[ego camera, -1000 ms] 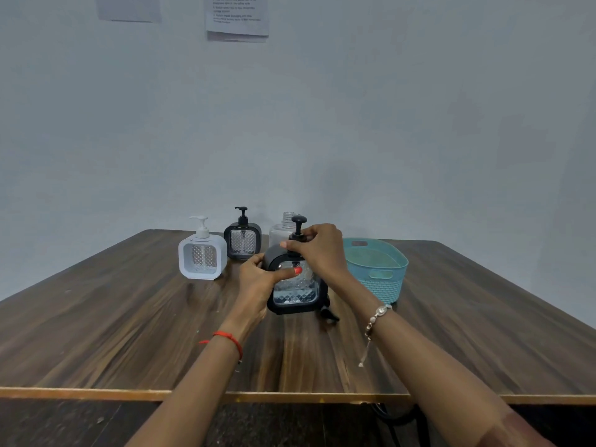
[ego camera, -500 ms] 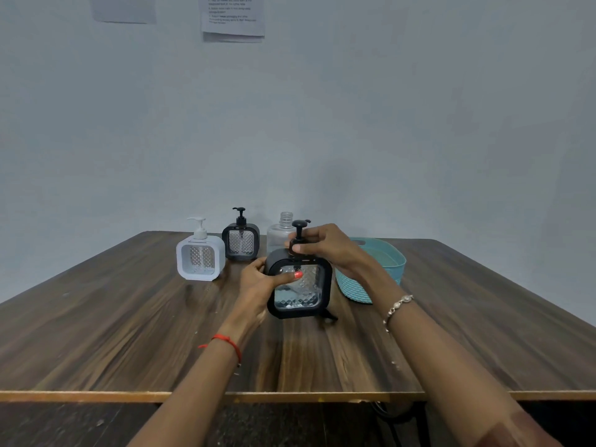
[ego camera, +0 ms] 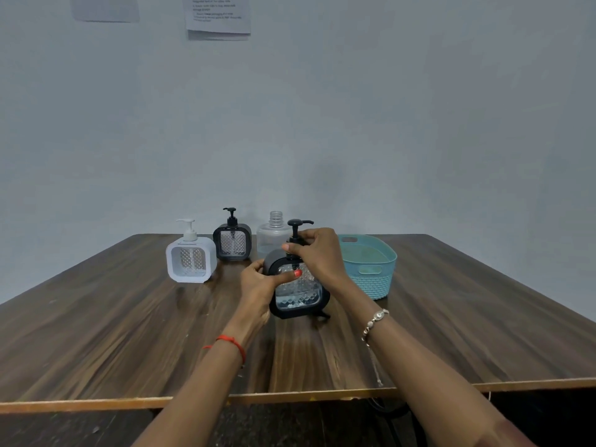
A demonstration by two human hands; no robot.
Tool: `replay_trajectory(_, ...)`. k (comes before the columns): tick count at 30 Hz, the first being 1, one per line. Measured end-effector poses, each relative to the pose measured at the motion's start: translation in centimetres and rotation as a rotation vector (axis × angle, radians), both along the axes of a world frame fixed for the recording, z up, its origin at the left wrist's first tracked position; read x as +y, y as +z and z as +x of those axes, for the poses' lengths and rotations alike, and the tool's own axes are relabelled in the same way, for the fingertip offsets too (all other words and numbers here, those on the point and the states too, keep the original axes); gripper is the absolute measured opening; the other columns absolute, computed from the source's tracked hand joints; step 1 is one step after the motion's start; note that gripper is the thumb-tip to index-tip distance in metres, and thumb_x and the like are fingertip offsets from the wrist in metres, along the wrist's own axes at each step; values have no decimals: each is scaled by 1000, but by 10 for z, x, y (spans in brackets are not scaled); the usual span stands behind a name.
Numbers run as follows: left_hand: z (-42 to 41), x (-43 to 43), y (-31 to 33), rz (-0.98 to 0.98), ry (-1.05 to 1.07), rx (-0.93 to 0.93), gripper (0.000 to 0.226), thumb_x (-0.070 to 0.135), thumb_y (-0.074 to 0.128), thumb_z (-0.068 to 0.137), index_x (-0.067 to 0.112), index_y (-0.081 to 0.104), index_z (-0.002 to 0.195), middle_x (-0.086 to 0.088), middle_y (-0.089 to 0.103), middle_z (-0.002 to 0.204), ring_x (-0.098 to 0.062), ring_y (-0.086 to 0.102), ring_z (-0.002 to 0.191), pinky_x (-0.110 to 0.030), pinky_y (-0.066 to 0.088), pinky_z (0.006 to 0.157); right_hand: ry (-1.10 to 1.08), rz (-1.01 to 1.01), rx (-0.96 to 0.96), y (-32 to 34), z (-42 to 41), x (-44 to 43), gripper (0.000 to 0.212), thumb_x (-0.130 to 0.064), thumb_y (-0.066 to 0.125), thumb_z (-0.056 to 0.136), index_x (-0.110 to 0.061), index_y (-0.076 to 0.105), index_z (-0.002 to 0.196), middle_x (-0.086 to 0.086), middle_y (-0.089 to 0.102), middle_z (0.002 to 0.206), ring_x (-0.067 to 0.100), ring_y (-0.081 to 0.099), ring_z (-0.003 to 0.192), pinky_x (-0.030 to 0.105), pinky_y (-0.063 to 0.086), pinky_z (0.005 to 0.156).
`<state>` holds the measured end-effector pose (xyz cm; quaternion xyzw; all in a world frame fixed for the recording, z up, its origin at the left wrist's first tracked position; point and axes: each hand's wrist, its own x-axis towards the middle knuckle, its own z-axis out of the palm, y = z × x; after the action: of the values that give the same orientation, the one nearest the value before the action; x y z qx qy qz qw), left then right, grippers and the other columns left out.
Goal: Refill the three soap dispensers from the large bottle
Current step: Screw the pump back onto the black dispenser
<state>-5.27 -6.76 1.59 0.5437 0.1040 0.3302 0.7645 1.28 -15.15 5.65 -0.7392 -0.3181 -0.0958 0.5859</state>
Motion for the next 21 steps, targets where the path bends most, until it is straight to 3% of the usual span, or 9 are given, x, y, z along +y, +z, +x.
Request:
replay_trajectory(3,2,0,-1,6,-5,13,41,-17,74,61,-1,58,95,-9,66,80,-8,67,52,-20,52,45,39,20,10,2,-2,-7,24,-11,77,72,-3,72,94,13,74,91,18,70,78,38,58,80)
replay_trajectory(6,4,-4,0,15,-20,-8,38,-17,74,61,0,59,92,-9,66,80,-8,67,53,-21,53,46,146,2,46,7,3,-23,36,-12,77,72,-3,68,107,11,71,106,11,66,87,11,52,75)
replay_trajectory(7,6,-4,2,15,-28,-14,36,-17,74,62,3,60,88,-9,67,79,-8,68,53,-21,53,47,163,-2,69,8,6,-29,44,-14,78,72,-4,65,113,9,68,113,10,64,95,9,49,78)
replay_trajectory(11,17,-7,10,0,-48,-43,33,-12,75,64,3,62,90,-8,68,83,-11,69,59,-23,55,51,177,-33,167,3,25,-53,65,-11,78,71,-7,52,130,7,57,129,15,54,117,29,45,100)
replay_trajectory(14,30,-15,18,45,-73,-72,31,-9,75,65,7,62,88,-8,69,86,-12,69,65,-25,57,57,152,-77,192,1,36,-70,67,-5,76,72,-13,49,134,10,58,129,23,55,118,42,47,100)
replay_trajectory(17,45,-27,27,123,-100,-104,30,-4,76,67,10,63,90,-7,70,89,-12,70,72,-24,56,61,114,-38,189,11,47,-84,66,1,73,74,-13,49,134,12,58,127,24,57,113,42,51,96)
replay_trajectory(21,72,-40,41,246,-115,-119,45,3,76,71,4,56,111,-4,67,98,-15,67,85,-22,56,66,54,-19,132,31,64,-102,65,5,71,74,-11,49,133,12,59,120,23,60,105,35,53,88)
